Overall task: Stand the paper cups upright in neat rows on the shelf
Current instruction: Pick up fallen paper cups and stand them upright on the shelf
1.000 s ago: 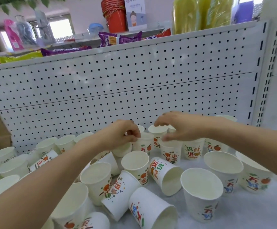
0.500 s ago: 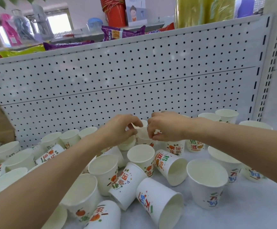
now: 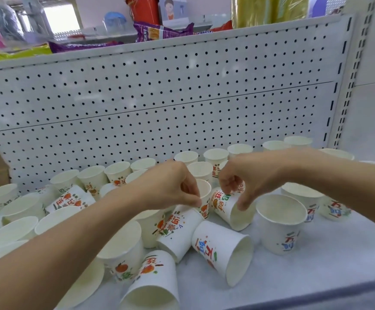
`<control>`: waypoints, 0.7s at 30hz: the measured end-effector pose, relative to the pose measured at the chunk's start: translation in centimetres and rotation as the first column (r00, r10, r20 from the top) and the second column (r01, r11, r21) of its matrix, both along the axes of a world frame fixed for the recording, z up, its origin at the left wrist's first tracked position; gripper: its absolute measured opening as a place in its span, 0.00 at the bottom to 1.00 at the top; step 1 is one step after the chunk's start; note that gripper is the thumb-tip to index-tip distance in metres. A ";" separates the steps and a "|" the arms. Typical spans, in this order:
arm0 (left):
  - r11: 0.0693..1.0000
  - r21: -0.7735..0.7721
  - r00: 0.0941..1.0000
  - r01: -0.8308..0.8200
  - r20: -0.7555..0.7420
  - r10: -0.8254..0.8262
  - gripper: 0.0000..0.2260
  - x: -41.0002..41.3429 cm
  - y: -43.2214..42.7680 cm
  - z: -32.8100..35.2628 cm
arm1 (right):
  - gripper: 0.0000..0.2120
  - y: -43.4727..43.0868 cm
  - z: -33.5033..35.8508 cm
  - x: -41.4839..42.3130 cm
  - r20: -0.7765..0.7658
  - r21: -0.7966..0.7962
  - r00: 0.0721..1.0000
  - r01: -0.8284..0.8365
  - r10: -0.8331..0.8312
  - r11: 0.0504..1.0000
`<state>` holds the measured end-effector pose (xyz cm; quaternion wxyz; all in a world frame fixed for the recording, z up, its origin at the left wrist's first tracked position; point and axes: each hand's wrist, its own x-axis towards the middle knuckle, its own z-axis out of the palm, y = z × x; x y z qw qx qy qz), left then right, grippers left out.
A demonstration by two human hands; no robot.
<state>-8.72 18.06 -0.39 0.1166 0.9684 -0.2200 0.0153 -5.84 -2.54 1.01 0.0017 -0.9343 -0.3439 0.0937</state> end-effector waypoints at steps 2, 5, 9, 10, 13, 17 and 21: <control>1.000 0.002 1.000 0.011 0.005 -0.011 0.02 0.0 0.3 -0.1 | 0.09 0.4 -0.5 0.0 0.077 0.020 0.997 -0.024 0.022 1.000; 1.000 -0.002 0.999 0.031 0.017 -0.031 0.02 -0.1 1.0 -0.1 | 0.10 0.4 -0.4 0.2 0.205 0.114 0.979 -0.005 -0.018 0.993; 0.998 -0.009 0.998 0.056 0.001 -0.056 0.01 -0.3 1.4 0.0 | 0.02 0.0 0.2 0.6 0.201 0.162 0.968 0.117 -0.149 0.980; 0.998 -0.006 0.998 0.058 -0.002 -0.058 0.02 -0.3 1.4 0.0 | 0.03 -0.1 0.2 0.7 0.177 0.152 0.968 0.154 -0.180 0.976; 0.998 0.007 0.998 0.056 0.006 -0.056 0.04 -0.2 1.2 0.0 | 0.03 -0.4 -0.1 1.3 0.114 0.153 0.961 0.235 -0.254 0.960; 0.998 0.037 0.999 0.042 0.027 -0.043 0.04 -0.2 0.8 0.2 | 0.01 -0.3 -0.6 1.7 0.113 0.148 0.951 0.270 -0.288 0.951; 0.998 0.057 0.999 0.034 0.017 -0.035 0.04 -0.4 0.6 0.4 | 0.02 -0.1 -1.2 2.0 0.129 0.142 0.942 0.292 -0.310 0.946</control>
